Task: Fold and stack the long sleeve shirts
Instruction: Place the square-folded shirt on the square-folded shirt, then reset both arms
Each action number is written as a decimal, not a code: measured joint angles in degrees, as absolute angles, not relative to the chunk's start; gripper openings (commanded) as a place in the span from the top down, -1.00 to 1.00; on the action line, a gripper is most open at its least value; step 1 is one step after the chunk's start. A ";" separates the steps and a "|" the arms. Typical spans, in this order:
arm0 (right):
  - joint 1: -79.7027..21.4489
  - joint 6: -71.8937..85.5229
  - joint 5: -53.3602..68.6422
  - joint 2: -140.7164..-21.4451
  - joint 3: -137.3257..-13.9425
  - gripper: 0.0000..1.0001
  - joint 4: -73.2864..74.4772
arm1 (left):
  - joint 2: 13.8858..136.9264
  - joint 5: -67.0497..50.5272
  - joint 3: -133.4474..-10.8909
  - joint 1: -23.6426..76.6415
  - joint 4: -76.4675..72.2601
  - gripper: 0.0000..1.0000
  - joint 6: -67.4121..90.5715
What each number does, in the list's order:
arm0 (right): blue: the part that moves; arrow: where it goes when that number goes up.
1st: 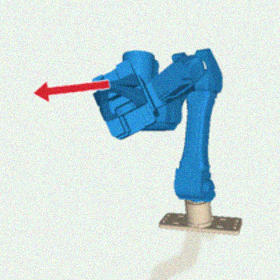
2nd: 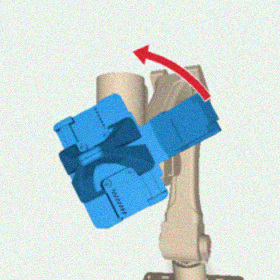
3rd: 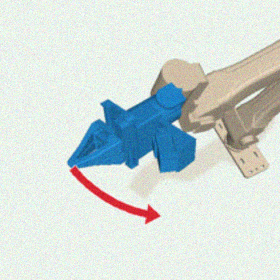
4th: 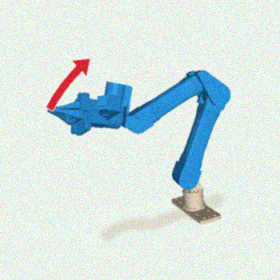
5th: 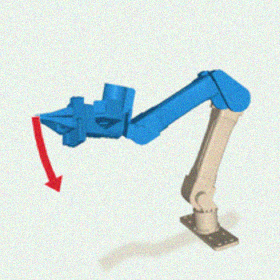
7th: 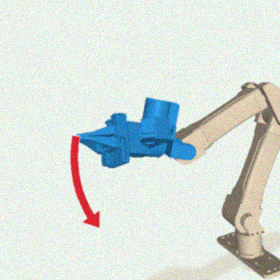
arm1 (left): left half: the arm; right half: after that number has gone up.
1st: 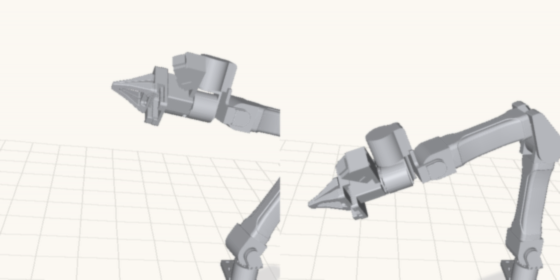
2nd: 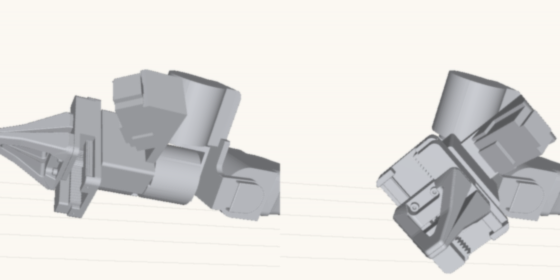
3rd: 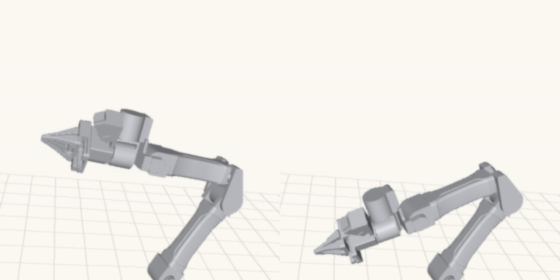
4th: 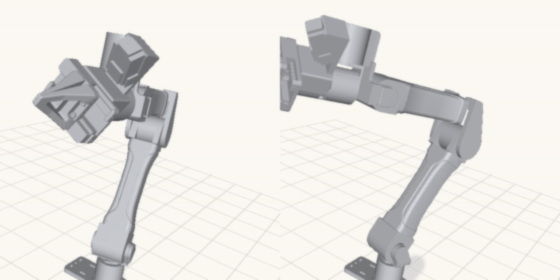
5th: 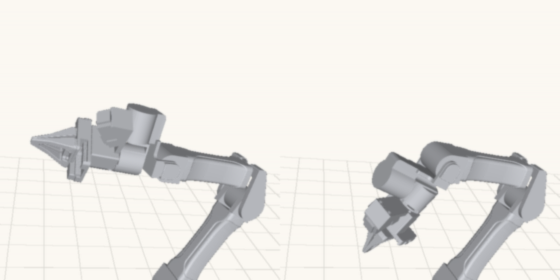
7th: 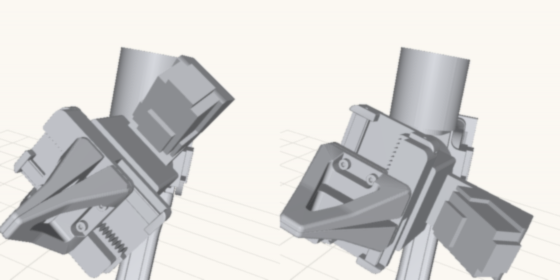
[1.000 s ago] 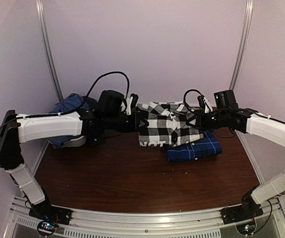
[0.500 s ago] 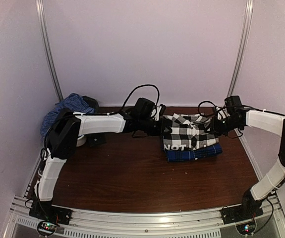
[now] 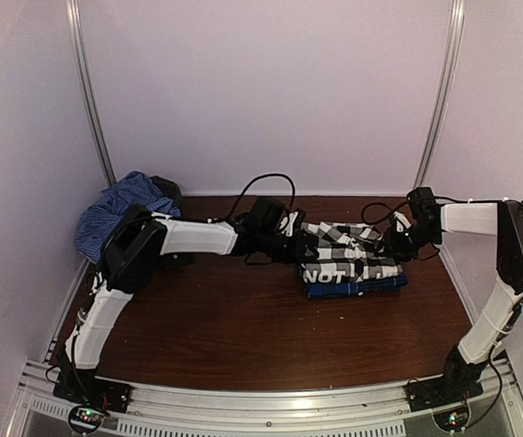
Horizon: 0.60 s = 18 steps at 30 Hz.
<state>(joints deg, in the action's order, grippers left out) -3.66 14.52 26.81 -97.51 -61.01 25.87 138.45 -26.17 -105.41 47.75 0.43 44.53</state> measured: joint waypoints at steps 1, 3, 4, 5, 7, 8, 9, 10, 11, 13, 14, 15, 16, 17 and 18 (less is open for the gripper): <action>-3.49 14.26 26.00 -97.49 -61.52 0.04 26.35 | 138.45 -26.20 -105.41 47.64 0.51 0.16 44.36; -3.31 13.80 24.40 -97.12 -62.35 -0.06 27.24 | 138.45 -26.06 -105.41 47.37 0.78 0.02 43.94; -3.25 13.61 23.81 -96.71 -62.65 -0.10 27.66 | 138.43 -25.93 -105.41 47.24 0.89 -0.03 43.81; -3.16 13.50 22.98 -96.14 -62.83 -0.14 27.94 | 138.37 -25.74 -105.38 47.05 1.06 -0.08 43.55; -3.01 13.47 21.78 -94.74 -63.20 -0.22 29.04 | 138.02 -25.41 -105.10 46.70 1.54 -0.15 42.89; -2.90 13.41 21.34 -93.84 -63.42 -0.27 29.54 | 137.47 -25.17 -104.53 46.46 1.65 -0.18 42.65; -2.79 13.34 20.80 -92.92 -63.61 -0.30 29.95 | 136.75 -24.95 -103.90 46.17 1.98 -0.21 42.30; -2.63 13.23 20.34 -91.70 -63.81 -0.34 30.48 | 135.87 -24.64 -103.24 45.84 2.33 -0.23 41.95; -2.55 13.30 20.05 -90.78 -63.94 -0.37 30.83 | 135.09 -24.45 -102.76 45.58 2.79 -0.26 41.58; -2.48 13.30 19.22 -88.71 -64.45 -0.44 31.83 | 132.53 -23.88 -101.41 44.93 3.66 -0.31 40.80; -2.46 13.26 18.94 -87.59 -64.62 -0.48 32.21 | 131.00 -23.40 -100.66 44.60 4.08 -0.34 40.34; -2.46 13.23 18.65 -86.52 -64.66 -0.52 32.62 | 129.58 -22.83 -99.92 44.38 4.40 -0.36 39.86; -2.46 13.26 18.33 -85.45 -64.66 -0.56 33.04 | 127.66 -22.09 -98.96 44.16 4.80 -0.37 39.29; -2.46 13.28 17.98 -84.40 -64.66 -0.60 33.47 | 125.64 -21.08 -98.02 44.01 5.04 -0.39 38.61; -2.42 13.37 17.85 -83.42 -64.66 -0.63 33.82 | 123.55 -19.97 -97.17 43.88 5.34 -0.40 37.82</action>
<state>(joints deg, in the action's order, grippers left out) -2.42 13.37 17.85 -83.42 -64.66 33.82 123.55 -19.97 -97.17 43.88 5.34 37.82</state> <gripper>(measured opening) 0.770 0.682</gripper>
